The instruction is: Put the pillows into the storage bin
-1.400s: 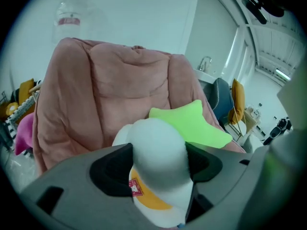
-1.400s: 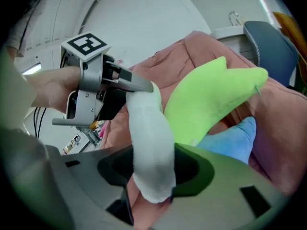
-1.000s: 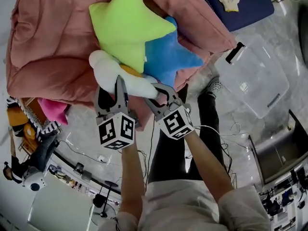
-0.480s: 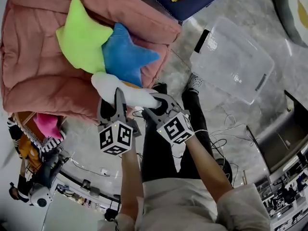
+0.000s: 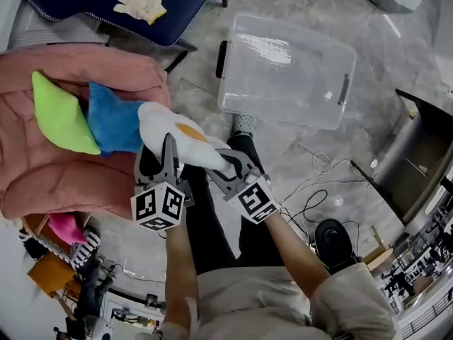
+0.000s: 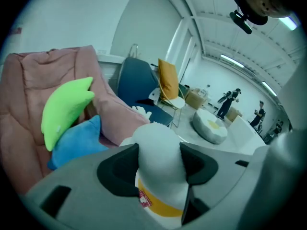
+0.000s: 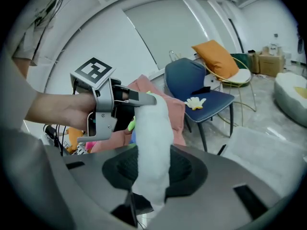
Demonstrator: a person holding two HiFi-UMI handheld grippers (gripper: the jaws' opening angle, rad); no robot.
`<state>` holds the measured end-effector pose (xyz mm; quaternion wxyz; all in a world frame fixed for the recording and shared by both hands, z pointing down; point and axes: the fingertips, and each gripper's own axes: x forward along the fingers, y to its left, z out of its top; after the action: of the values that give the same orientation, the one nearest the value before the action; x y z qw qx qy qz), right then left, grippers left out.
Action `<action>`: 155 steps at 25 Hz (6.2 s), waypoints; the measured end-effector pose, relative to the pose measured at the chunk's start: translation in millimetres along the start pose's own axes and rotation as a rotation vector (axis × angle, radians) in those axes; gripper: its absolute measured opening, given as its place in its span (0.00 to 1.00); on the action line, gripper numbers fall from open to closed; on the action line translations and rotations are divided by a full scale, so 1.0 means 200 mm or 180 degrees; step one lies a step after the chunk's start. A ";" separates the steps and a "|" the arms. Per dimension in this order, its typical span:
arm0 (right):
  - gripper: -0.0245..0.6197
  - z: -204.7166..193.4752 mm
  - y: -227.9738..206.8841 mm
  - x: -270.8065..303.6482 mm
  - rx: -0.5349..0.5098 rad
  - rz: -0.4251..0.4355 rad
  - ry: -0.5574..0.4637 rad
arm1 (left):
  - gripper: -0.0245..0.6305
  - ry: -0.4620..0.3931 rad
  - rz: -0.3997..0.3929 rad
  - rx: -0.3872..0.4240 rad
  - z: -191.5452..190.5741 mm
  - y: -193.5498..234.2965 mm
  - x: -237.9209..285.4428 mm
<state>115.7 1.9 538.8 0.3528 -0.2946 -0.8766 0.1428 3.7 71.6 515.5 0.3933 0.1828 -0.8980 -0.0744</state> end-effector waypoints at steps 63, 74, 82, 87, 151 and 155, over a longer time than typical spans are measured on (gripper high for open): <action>0.34 -1.85 -2.86 -1.17 0.2955 -0.2646 0.0460 | 0.44 0.1161 -0.1431 0.1141 -0.77 -1.35 0.75; 0.40 -1.54 -2.59 -1.07 0.2450 -0.2576 0.0727 | 0.44 0.1012 -0.1209 0.0737 -0.67 -1.10 0.60; 0.39 -1.00 -1.99 -0.46 0.1690 -0.1383 0.0775 | 0.44 0.0643 -0.1057 0.0252 -0.41 -0.85 0.47; 0.39 -0.72 -1.50 -0.05 0.1271 -0.0832 0.0901 | 0.43 0.0384 -0.0831 0.0068 -0.27 -0.54 0.35; 0.74 0.93 0.59 1.73 0.1855 0.1095 -0.0674 | 0.43 -0.0256 -0.0187 -0.0480 0.08 1.62 -0.31; 0.74 0.89 0.51 1.58 0.1919 0.1067 -0.0774 | 0.43 -0.0239 -0.0275 -0.0385 0.06 1.49 -0.32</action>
<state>-150.4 269.5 534.4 0.2886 -0.2978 -0.7701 0.4847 -45.8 370.8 545.5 0.3661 0.1943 -0.8972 -0.1522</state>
